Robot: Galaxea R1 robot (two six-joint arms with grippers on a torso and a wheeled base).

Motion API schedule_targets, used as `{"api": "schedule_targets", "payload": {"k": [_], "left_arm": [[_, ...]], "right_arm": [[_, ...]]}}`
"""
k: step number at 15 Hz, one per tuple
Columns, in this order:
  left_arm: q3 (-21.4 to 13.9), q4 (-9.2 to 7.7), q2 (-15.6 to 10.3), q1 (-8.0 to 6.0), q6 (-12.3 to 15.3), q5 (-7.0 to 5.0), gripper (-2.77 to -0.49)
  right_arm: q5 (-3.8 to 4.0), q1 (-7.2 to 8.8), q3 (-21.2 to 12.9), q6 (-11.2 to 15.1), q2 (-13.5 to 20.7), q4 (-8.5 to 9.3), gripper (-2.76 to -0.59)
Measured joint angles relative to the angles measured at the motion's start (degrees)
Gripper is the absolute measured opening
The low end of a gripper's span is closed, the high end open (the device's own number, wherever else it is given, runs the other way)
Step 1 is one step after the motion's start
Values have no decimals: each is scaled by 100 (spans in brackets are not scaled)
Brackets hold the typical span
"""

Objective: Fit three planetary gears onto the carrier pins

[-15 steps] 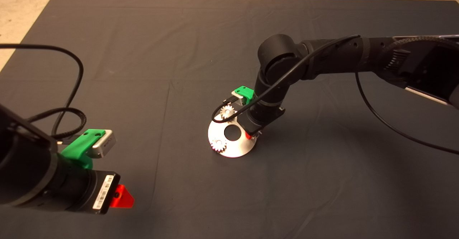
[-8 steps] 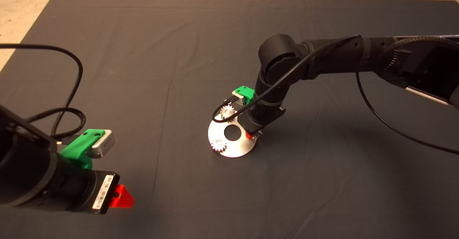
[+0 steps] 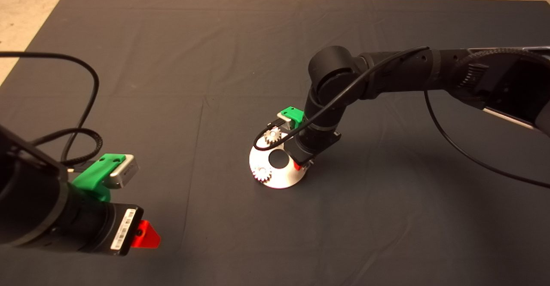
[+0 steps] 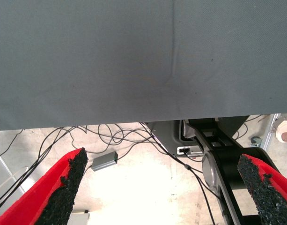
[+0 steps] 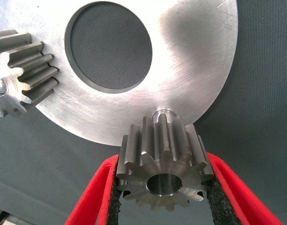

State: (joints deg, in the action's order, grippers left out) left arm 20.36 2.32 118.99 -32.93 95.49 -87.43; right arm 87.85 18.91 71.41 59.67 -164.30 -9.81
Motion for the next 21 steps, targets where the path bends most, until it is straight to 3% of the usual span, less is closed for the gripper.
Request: {"api": "schedule_targets", "payload": {"k": [21], "left_arm": [[-22,-4,-44,-1,-1,0,-92]], "right_arm": [[2,-4,0,0,0,-2,-225]]}}
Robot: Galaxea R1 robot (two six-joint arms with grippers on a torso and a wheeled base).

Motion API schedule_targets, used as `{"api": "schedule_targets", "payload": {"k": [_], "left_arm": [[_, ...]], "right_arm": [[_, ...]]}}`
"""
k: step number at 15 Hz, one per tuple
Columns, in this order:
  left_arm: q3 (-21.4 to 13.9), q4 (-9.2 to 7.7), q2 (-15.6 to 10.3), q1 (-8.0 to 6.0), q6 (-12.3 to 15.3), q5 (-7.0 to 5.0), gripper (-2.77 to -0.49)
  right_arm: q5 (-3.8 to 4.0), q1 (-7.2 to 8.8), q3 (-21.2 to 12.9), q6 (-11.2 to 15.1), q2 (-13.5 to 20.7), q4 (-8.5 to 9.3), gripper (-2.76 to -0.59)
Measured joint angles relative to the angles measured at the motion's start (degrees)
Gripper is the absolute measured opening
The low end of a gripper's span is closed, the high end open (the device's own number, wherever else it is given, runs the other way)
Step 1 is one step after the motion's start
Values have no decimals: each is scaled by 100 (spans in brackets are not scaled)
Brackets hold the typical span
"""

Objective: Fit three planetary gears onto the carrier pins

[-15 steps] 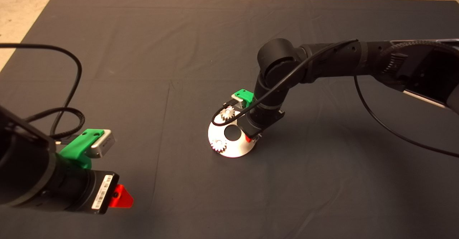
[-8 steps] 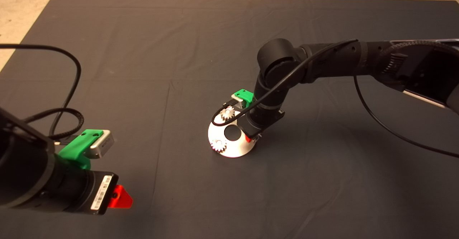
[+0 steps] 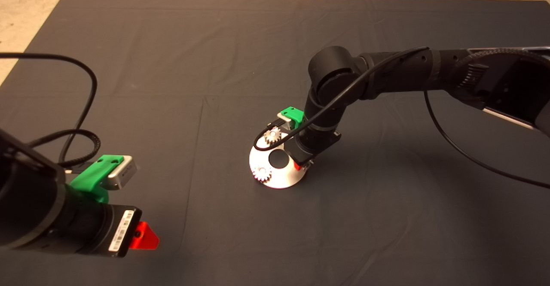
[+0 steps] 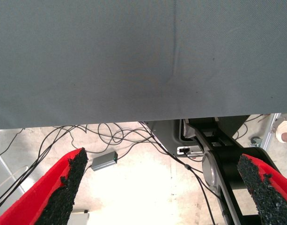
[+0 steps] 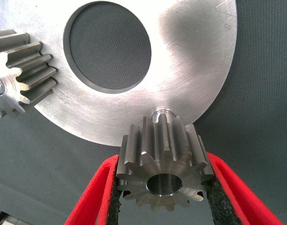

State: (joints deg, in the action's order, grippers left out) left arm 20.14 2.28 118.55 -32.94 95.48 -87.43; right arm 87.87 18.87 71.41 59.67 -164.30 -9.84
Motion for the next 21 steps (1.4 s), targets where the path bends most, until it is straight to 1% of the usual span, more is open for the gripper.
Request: {"api": "schedule_targets", "payload": {"k": [4,6,10,12,20,21], "left_arm": [[0,0,0,0,0,0,-92],[0,0,0,0,0,0,-92],[0,-16,0,0,0,0,-92],[0,-17,0,0,0,0,-92],[0,-27,-2,0,0,0,-92],[0,-30,-2,0,0,0,-92]], "right_arm": [[0,1,0,0,0,0,-223],[4,0,0,0,0,0,-218],[5,0,0,0,0,0,-218],[0,1,0,-2,-2,0,-205],[-1,1,2,0,-14,0,-205],[-2,1,2,0,-13,0,-199]]}}
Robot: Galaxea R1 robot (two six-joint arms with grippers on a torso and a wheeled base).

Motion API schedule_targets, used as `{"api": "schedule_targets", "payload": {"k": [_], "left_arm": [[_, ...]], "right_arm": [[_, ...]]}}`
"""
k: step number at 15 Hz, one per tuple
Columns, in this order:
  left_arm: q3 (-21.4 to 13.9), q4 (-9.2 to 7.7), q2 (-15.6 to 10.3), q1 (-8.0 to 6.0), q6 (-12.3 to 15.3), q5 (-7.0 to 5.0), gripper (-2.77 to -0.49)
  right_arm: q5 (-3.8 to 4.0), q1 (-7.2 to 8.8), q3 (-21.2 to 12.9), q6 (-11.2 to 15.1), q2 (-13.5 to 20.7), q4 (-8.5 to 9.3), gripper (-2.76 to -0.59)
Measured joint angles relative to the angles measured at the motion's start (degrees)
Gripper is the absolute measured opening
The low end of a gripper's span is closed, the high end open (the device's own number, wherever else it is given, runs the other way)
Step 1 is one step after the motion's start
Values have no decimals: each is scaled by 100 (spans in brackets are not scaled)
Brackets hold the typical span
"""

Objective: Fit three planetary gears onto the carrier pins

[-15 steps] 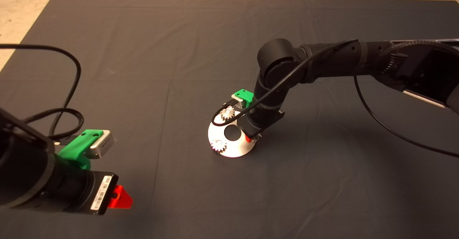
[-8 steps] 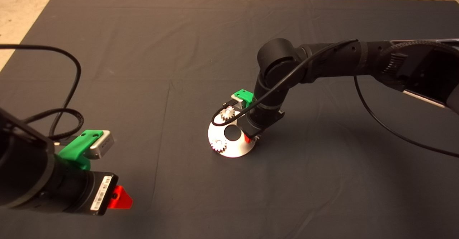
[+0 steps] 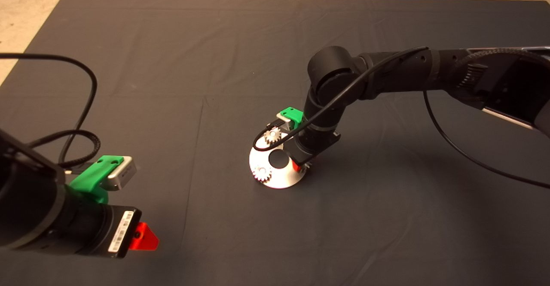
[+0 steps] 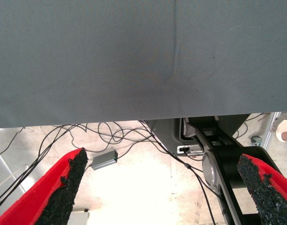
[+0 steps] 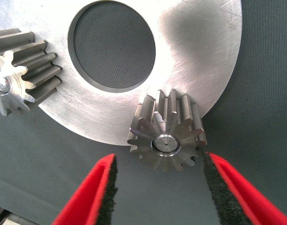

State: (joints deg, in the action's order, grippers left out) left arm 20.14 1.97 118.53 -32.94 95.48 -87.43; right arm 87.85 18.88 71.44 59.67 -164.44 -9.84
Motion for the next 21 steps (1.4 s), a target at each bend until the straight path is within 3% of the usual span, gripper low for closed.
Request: {"api": "schedule_targets", "payload": {"k": [3,5,7,9,11,13,16,18,21], "left_arm": [[0,-7,0,1,0,-2,-92],[-1,-9,0,0,0,-2,-92],[-2,-9,0,0,-2,0,-92],[-2,-9,2,0,-22,0,-92],[-2,-7,10,-13,-38,0,-92],[-2,-11,35,-13,-44,0,-92],[-2,-13,73,-13,-59,0,-77],[-2,-26,180,-16,-69,0,-74],[-28,-50,280,-16,-72,0,-62]], "right_arm": [[-13,50,-54,24,49,0,-190],[-20,263,-313,183,228,0,-178],[-41,497,-798,407,616,0,-178],[-34,603,-1404,704,1243,-2,-163],[2,667,-2243,1106,1930,0,-161],[-22,716,-3061,1450,2661,2,-149],[3,995,-4146,2002,3884,89,-136],[9,1183,-4532,2202,4454,254,-129],[2,1262,-4708,2335,4879,400,-118]]}}
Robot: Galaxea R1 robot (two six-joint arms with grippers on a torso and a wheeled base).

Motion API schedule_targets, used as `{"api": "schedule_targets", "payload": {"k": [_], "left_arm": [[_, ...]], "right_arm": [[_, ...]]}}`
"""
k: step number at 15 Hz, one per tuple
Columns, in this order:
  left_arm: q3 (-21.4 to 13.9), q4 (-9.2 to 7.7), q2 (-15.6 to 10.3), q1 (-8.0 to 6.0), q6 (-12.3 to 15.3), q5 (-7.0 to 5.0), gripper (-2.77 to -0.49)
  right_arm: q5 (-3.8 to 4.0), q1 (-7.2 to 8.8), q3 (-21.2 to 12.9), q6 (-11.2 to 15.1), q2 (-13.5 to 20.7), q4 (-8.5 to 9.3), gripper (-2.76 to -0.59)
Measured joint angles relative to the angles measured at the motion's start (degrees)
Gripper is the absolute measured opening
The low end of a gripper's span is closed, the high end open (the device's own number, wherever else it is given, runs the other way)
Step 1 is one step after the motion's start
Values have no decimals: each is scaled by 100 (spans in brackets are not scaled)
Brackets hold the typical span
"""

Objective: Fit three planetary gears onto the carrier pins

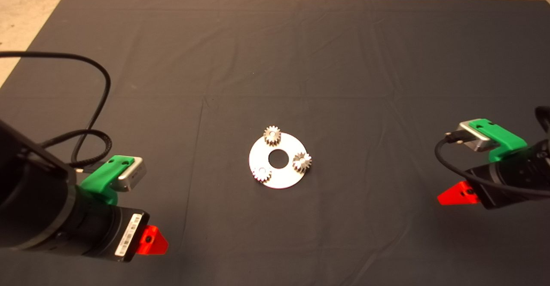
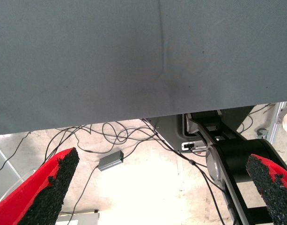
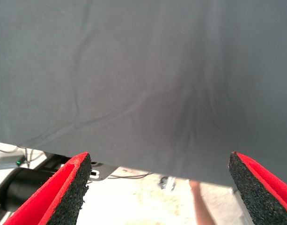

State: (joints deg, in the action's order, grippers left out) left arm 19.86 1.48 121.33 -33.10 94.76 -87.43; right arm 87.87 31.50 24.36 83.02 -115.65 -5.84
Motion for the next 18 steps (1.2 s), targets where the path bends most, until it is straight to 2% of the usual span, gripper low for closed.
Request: {"api": "schedule_targets", "payload": {"k": [1,2,6,9,13,18], "left_arm": [[-2,-11,0,1,2,0,-52],[-2,-25,-2,2,2,-2,-49],[-5,-92,-6,2,6,0,-49],[-5,-107,-24,0,7,0,-49],[-12,-110,-59,0,9,0,-49],[-12,-112,-137,0,11,-2,-49]], "right_arm": [[-2,33,-41,21,119,60,-118],[2,73,-72,44,224,119,-109],[-6,93,-123,47,328,188,-94],[-258,91,-132,66,330,234,-86],[-282,91,-134,66,330,251,-62],[-279,91,-132,66,328,254,-60]]}}
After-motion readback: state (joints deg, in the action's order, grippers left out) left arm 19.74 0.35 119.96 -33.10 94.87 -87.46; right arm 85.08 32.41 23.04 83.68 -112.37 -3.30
